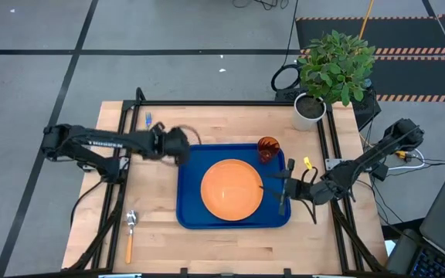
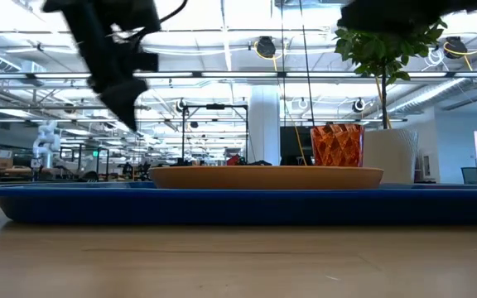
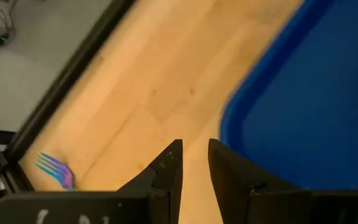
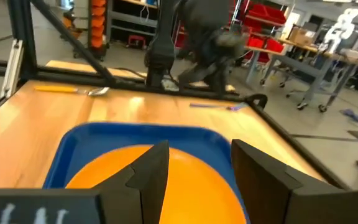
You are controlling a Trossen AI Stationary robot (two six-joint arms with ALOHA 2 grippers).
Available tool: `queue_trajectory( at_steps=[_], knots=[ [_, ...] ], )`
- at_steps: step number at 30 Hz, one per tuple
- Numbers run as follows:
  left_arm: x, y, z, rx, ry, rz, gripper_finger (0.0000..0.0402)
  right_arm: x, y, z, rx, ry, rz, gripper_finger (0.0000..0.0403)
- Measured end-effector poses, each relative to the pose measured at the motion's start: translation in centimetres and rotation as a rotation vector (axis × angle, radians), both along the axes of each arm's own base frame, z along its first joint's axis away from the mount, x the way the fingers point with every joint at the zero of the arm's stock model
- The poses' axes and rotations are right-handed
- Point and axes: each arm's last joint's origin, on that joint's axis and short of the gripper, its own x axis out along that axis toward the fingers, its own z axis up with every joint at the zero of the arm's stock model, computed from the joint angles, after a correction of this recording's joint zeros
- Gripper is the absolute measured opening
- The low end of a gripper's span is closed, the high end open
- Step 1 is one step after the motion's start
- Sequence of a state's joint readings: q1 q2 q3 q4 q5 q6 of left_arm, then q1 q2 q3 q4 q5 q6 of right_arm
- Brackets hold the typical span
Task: Pick and place plate/cup/fork/spoon on tray
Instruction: Put the fork to the left of the plate on the blue tray
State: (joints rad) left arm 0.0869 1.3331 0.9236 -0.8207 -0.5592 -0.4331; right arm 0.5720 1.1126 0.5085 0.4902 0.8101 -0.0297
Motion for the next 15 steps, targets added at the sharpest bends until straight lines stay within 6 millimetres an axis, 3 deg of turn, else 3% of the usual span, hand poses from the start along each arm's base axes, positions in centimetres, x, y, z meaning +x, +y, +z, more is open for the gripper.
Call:
queue_trajectory(
  at_steps=[6,15],
  knots=[
    [-1.2,5.1,2.8,-0.148,0.049,0.089,0.0082,-1.1,0.0,-1.4,0.008,-0.069,0.032,0.0169],
    [-5.9,10.9,2.4,-0.269,0.136,0.401,0.0081,-1.6,-0.3,-1.3,-0.046,-0.138,0.041,0.0169]
  ],
)
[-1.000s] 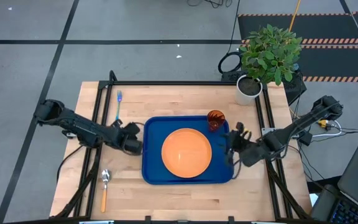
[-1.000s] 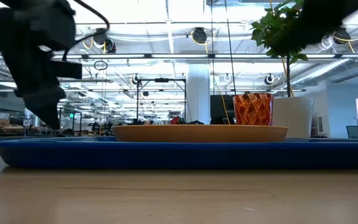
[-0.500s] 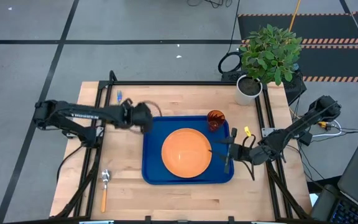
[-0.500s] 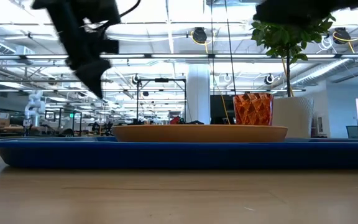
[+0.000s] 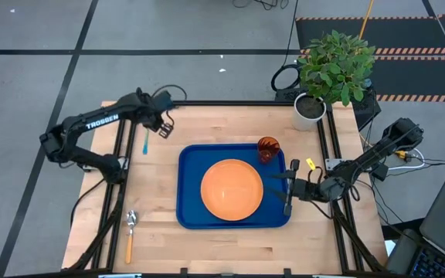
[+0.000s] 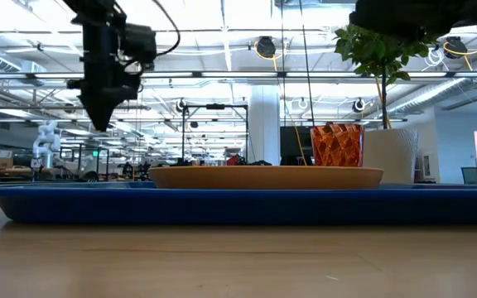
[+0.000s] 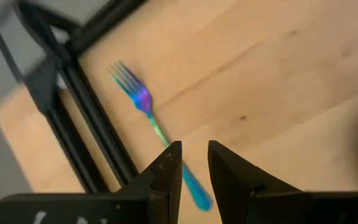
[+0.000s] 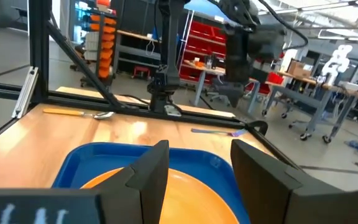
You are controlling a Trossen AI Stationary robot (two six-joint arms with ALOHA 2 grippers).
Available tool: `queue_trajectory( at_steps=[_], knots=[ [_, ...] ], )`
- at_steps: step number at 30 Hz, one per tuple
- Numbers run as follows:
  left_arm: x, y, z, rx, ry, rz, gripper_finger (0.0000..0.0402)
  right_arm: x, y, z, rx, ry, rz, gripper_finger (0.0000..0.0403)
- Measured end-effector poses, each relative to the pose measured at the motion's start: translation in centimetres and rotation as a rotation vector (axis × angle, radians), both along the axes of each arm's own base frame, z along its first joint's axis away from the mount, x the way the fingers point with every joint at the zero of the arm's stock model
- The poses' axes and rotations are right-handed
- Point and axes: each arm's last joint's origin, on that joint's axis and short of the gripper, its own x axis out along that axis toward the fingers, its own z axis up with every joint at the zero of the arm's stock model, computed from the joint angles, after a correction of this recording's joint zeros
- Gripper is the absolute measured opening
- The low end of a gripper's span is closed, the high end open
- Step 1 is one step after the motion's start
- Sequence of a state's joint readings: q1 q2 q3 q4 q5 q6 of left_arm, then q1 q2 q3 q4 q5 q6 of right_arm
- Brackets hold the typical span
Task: Pick and place plate/cup/fork/spoon on tray
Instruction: Put the fork to the left of the plate on the blue tray
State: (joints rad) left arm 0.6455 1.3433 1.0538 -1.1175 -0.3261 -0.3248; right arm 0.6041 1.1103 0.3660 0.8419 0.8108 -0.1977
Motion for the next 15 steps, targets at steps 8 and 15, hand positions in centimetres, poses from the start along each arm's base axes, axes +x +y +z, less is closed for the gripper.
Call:
queue_trajectory(
  at_steps=[8,15],
  knots=[
    [-2.6,3.9,-3.5,-0.201,0.046,0.159,0.0088,0.0,0.0,0.1,-0.007,-0.010,0.000,0.0169],
    [-2.5,5.0,-7.1,-0.312,0.119,0.172,0.0173,0.0,0.0,0.2,-0.021,-0.011,0.000,0.0169]
  ],
)
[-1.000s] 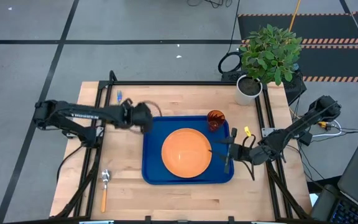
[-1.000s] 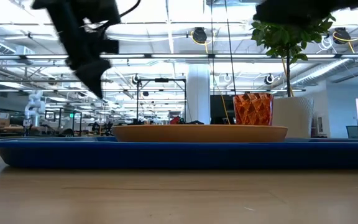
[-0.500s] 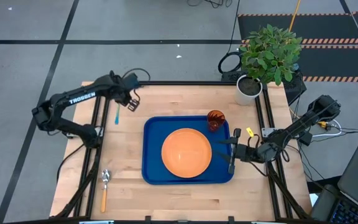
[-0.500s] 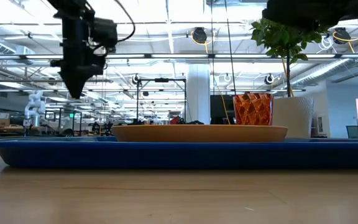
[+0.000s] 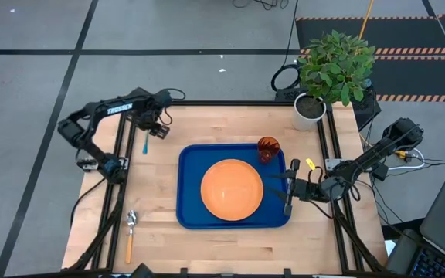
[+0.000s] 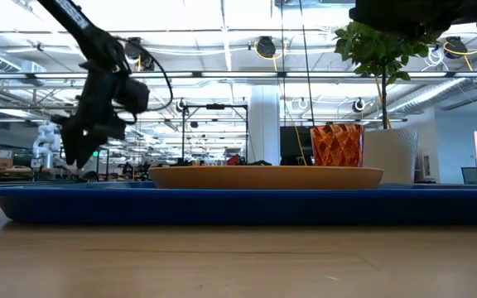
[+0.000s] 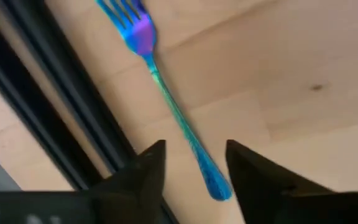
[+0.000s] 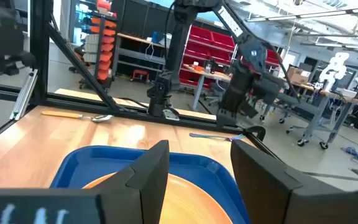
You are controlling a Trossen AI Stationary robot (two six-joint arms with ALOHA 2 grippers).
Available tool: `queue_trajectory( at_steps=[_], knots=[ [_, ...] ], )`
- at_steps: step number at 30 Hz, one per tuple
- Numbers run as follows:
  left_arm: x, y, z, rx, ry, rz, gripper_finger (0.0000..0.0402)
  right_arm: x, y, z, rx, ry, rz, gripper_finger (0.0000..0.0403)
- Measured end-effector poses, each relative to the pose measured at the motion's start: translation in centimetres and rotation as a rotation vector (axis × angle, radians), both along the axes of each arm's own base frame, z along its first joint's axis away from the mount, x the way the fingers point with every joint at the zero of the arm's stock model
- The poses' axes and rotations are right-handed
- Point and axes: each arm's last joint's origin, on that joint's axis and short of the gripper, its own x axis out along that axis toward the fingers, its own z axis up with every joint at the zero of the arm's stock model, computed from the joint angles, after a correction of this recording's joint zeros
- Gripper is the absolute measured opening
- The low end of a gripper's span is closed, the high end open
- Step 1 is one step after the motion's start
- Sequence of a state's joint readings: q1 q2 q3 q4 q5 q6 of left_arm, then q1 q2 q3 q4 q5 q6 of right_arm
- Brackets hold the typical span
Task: Pick and place plate/cup/fork/spoon on tray
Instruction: Put the fork to the left of the plate on the blue tray
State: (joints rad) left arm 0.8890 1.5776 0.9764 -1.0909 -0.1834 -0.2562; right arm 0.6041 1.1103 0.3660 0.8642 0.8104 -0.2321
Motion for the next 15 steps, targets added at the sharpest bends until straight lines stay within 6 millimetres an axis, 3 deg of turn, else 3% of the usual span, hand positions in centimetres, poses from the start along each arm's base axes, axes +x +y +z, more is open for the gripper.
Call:
queue_trajectory(
  at_steps=[4,8,15],
  knots=[
    [0.4,0.7,-1.8,-0.009,0.042,0.003,0.0229,0.0,0.0,0.0,-0.003,0.002,0.000,0.0169],
    [0.2,1.8,-3.5,-0.032,0.069,0.028,0.0259,0.0,0.0,-0.1,-0.009,0.013,0.000,0.0169],
    [-0.1,3.2,-3.8,0.028,0.070,0.096,0.0249,0.0,0.0,-0.4,0.001,0.031,0.000,0.0169]
  ],
)
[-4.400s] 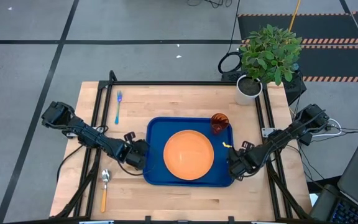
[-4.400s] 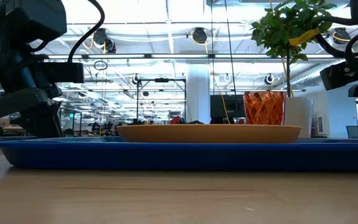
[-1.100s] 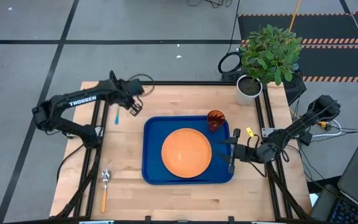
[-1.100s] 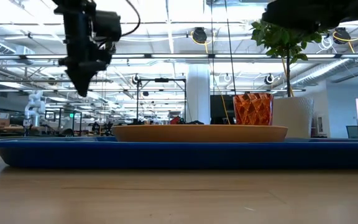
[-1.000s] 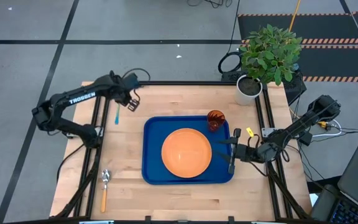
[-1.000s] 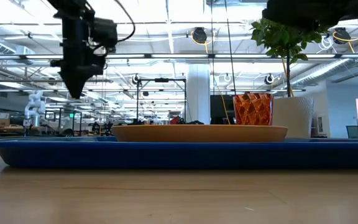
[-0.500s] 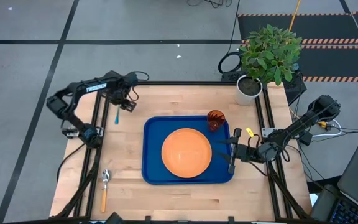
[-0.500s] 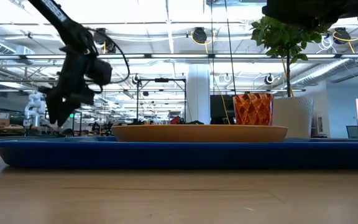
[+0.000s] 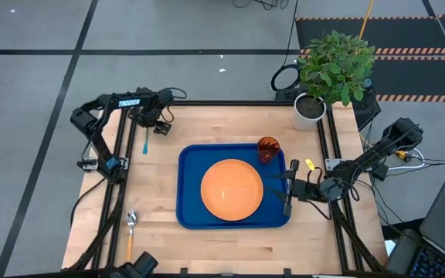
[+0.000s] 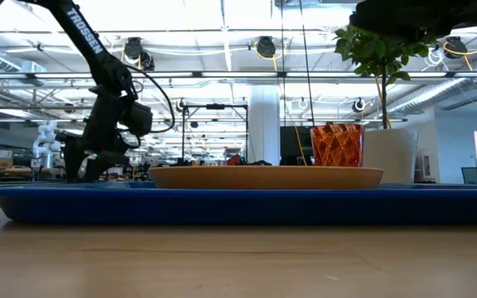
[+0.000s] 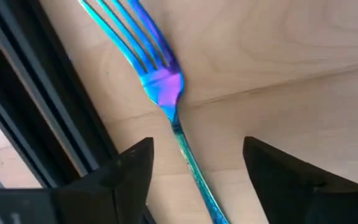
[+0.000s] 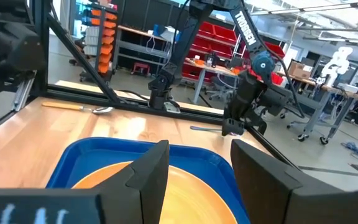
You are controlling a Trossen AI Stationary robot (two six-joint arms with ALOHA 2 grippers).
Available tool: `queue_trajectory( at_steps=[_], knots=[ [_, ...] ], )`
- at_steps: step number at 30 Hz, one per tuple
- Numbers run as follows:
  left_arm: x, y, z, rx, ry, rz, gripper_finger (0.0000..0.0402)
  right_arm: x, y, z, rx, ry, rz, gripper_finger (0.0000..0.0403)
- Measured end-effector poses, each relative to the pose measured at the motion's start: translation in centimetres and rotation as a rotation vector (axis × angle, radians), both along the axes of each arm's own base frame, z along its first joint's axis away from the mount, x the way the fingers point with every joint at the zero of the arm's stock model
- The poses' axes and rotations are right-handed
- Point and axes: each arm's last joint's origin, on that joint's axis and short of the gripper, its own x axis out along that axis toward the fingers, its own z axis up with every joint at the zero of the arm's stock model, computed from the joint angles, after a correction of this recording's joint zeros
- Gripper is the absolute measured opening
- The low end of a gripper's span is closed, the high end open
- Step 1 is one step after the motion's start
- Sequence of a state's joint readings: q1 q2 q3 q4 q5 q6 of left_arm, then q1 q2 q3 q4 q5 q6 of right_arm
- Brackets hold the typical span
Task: Pick and place plate/cup/fork/spoon on tray
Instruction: Put the fork to the left of the plate on the blue tray, then put the blue fork to the left of the orange plate on the blue tray
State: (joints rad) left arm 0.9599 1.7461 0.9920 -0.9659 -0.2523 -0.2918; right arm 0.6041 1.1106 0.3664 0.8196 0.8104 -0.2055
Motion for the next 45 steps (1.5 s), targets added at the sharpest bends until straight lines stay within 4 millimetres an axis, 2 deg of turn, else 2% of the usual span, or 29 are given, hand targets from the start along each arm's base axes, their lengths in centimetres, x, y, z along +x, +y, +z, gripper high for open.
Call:
queue_trajectory(
  at_steps=[5,13,16,27,35,38,42,45],
  knots=[
    [-0.1,-0.1,0.1,-0.002,-0.001,0.004,0.0195,0.0,0.0,0.0,0.009,-0.001,0.000,0.0169],
    [-0.1,-0.2,0.1,-0.015,-0.013,0.046,0.0049,0.0,0.0,0.0,0.013,-0.002,0.000,0.0169],
    [-0.1,-0.2,0.1,-0.015,-0.014,0.047,0.0010,0.0,0.0,0.0,0.012,-0.002,0.000,0.0169],
    [0.0,-0.7,0.0,-0.037,0.008,0.042,0.0010,0.0,0.0,0.0,-0.017,0.004,0.000,0.0169],
    [0.9,-1.4,0.1,-0.055,0.017,-0.060,0.0010,0.0,-0.1,0.7,-0.070,-0.042,-0.005,0.0169],
    [1.7,-1.7,0.0,-0.072,-0.055,-0.079,0.0010,0.0,-0.1,1.1,-0.108,-0.062,-0.009,0.0169],
    [2.7,-2.2,-0.1,-0.204,-0.259,-0.080,0.0010,0.0,-0.1,1.2,-0.160,-0.066,-0.014,0.0169],
    [3.0,-2.2,-0.1,-0.239,-0.356,-0.085,0.0010,0.0,-0.3,1.3,-0.186,-0.066,-0.025,0.0169]
  ],
)
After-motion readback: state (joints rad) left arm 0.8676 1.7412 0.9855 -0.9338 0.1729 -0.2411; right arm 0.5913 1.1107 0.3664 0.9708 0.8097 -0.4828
